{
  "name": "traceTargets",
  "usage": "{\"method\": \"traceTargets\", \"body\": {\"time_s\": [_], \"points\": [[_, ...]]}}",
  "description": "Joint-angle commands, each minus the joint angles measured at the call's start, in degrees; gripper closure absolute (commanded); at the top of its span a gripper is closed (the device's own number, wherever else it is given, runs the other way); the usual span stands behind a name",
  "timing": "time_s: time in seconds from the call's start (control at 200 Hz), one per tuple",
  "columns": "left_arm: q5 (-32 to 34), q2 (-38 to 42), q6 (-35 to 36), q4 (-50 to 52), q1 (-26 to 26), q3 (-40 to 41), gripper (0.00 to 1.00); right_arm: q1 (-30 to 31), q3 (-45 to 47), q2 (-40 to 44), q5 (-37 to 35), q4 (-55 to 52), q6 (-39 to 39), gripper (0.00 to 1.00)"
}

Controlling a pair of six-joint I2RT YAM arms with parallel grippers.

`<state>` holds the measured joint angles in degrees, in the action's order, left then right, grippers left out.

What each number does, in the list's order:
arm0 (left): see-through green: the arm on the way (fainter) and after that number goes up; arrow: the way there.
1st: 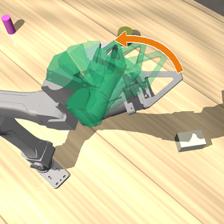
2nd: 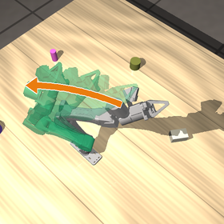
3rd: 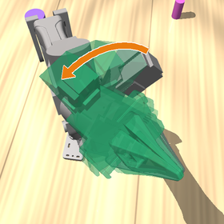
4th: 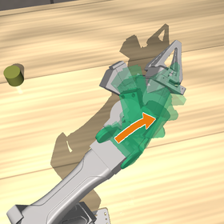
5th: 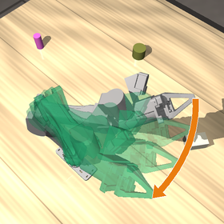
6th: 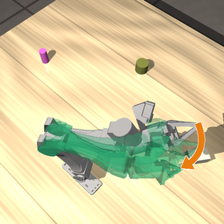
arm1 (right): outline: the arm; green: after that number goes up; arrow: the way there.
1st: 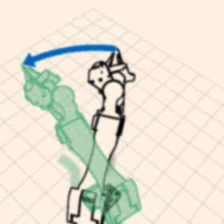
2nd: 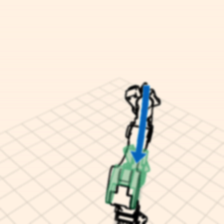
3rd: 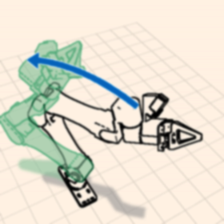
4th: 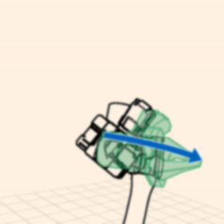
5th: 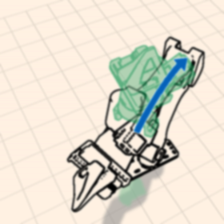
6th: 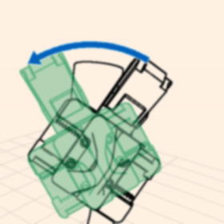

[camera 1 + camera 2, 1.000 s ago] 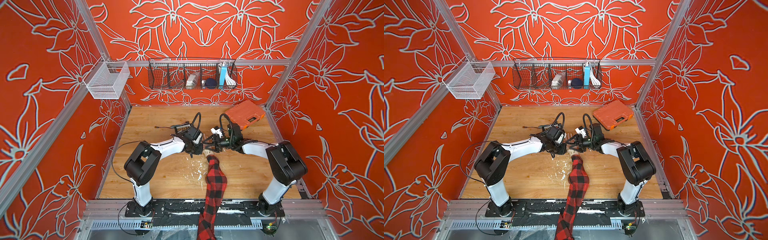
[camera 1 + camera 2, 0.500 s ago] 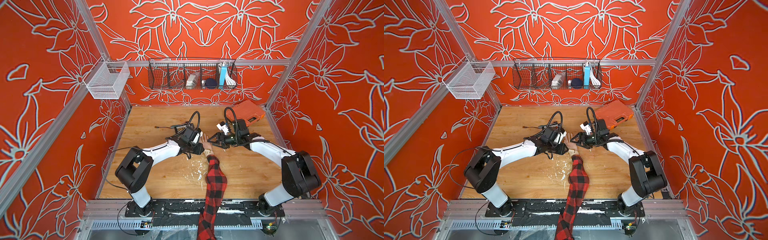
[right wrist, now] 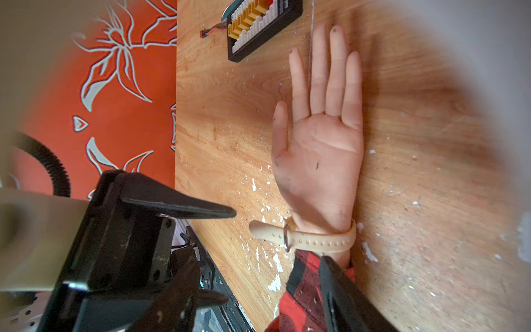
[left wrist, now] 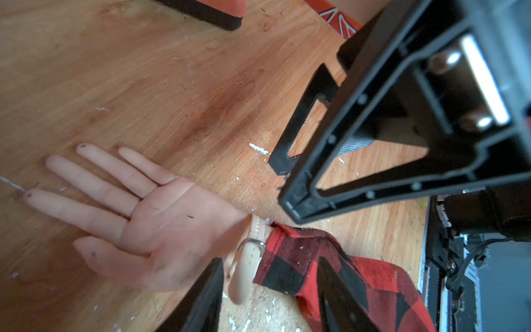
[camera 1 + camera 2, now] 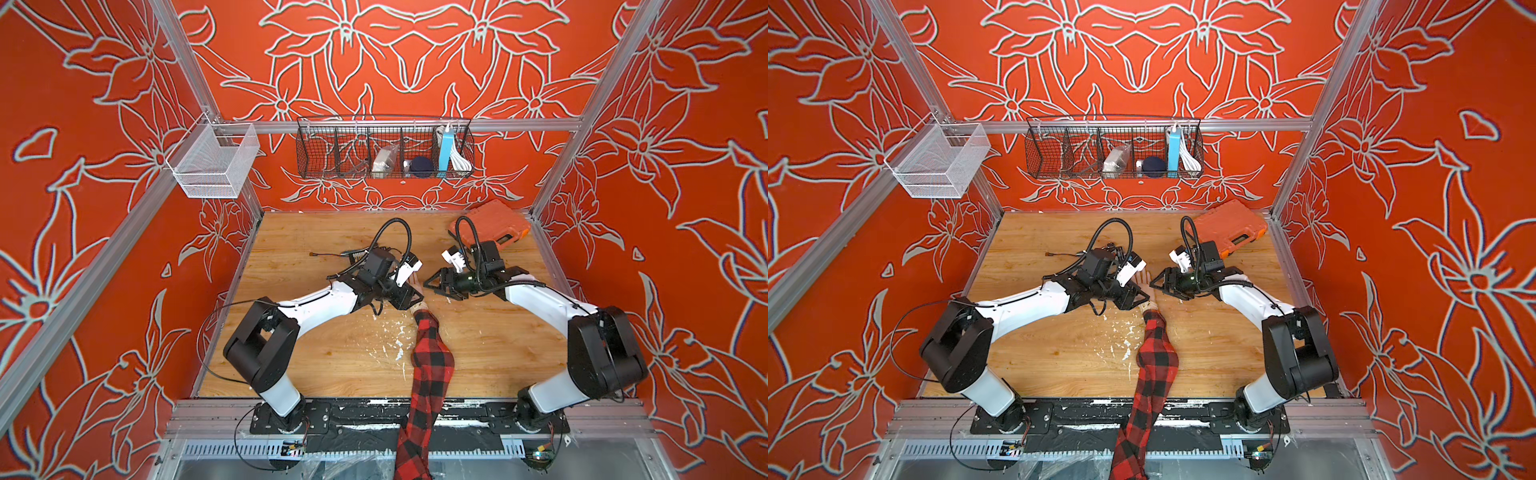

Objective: Take off the watch
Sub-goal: Untie the watch from the hand.

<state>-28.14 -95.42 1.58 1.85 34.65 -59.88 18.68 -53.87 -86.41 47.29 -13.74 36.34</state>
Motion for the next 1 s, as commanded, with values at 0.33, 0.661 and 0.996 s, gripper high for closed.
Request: {"method": "traceTargets", "body": {"time_s": [0.33, 0.661, 0.996], "points": [[1.64, -9.87, 12.16, 4.02, 2.19, -6.30, 0.47, -6.10, 4.35, 5.34, -0.10, -3.42, -1.91, 0.32], [5.41, -9.79, 14.55, 3.62, 2.18, -4.65, 0.56, -6.08, 4.47, 4.86, 1.25, -2.96, -1.67, 0.32], [6.69, -7.76, 15.81, 3.32, 2.26, -3.02, 0.71, -6.10, 4.35, 4.72, 1.01, -3.44, -2.54, 0.33]]}}
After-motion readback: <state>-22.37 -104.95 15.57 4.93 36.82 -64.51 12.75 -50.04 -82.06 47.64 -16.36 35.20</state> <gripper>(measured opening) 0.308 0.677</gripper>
